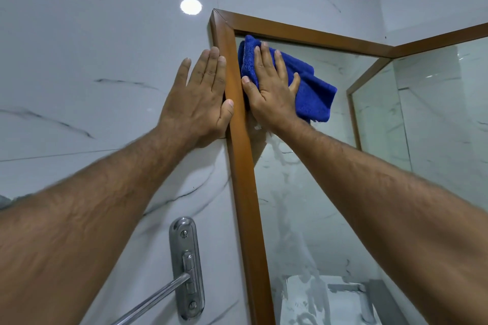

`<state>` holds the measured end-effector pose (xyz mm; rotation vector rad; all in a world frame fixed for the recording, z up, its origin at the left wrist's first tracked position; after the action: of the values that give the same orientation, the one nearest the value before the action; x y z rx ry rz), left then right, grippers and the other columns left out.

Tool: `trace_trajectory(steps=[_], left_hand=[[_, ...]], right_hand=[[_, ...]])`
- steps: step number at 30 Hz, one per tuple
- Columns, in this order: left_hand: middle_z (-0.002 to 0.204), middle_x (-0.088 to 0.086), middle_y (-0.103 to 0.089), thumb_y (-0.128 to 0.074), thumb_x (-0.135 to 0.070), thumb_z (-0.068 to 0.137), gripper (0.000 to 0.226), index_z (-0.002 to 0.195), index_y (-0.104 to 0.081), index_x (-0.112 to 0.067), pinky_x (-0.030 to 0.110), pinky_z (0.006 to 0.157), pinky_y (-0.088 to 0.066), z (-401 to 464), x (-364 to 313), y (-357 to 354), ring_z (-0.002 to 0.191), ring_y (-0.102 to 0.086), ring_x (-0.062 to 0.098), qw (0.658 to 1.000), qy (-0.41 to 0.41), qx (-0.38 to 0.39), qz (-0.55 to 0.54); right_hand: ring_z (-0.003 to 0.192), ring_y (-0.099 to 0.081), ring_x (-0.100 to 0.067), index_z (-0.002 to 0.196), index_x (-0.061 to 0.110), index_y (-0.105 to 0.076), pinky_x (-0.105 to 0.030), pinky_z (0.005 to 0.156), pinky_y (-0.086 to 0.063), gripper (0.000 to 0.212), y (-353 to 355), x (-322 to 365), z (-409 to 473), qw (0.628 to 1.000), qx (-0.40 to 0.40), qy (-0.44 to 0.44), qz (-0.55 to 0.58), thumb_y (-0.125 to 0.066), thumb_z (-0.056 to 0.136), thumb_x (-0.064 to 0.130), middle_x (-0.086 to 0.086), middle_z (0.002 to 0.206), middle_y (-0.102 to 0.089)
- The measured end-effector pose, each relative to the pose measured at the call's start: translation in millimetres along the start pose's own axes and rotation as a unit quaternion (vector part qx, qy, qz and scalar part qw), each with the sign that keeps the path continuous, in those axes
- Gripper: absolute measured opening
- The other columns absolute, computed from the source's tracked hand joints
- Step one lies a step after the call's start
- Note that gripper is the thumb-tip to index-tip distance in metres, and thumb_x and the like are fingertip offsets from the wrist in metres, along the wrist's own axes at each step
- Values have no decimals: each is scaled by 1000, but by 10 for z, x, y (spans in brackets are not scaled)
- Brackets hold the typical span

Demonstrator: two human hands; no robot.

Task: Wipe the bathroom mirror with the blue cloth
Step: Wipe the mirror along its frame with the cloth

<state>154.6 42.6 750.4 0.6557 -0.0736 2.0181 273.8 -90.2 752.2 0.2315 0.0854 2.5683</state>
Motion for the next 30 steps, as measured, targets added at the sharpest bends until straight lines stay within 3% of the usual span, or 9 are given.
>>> trace_trajectory(steps=[11, 23, 30], left_hand=[[165, 20, 8, -6, -47, 95, 77, 156, 7, -1, 53, 124, -3, 10, -20, -12, 154, 6, 30, 1000, 0, 6, -3], [165, 20, 8, -3, -47, 93, 79, 156, 5, 0, 53, 124, -2, 2, -76, -16, 154, 7, 30, 1000, 13, 9, -15], [165, 20, 9, -3, -48, 93, 78, 156, 7, -1, 52, 124, -1, 5, -95, -11, 154, 8, 30, 1000, 21, 9, -21]], right_hand=[[154, -3, -19, 157, 30, -13, -67, 118, 2, 66, -106, -179, -753, 998, 16, 53, 2, -29, 96, 53, 6, 167, -10], [154, 4, -13, 155, 38, -4, -68, 118, -1, 66, -86, -276, -1822, 995, 79, 42, 53, -31, 96, 49, 12, 167, -5], [155, 1, -19, 158, 29, -10, -70, 117, 0, 81, -53, -338, -2021, 993, 83, 73, 44, -41, 89, 58, 9, 168, -5]])
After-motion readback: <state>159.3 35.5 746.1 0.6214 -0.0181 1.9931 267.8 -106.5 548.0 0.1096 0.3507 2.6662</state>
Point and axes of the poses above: each hand's wrist, its own z-axis towards the middle knuckle, its own y-axis out of the back of the hand, x = y × z, the point moved 1 cm from there along z, towards the middle knuckle
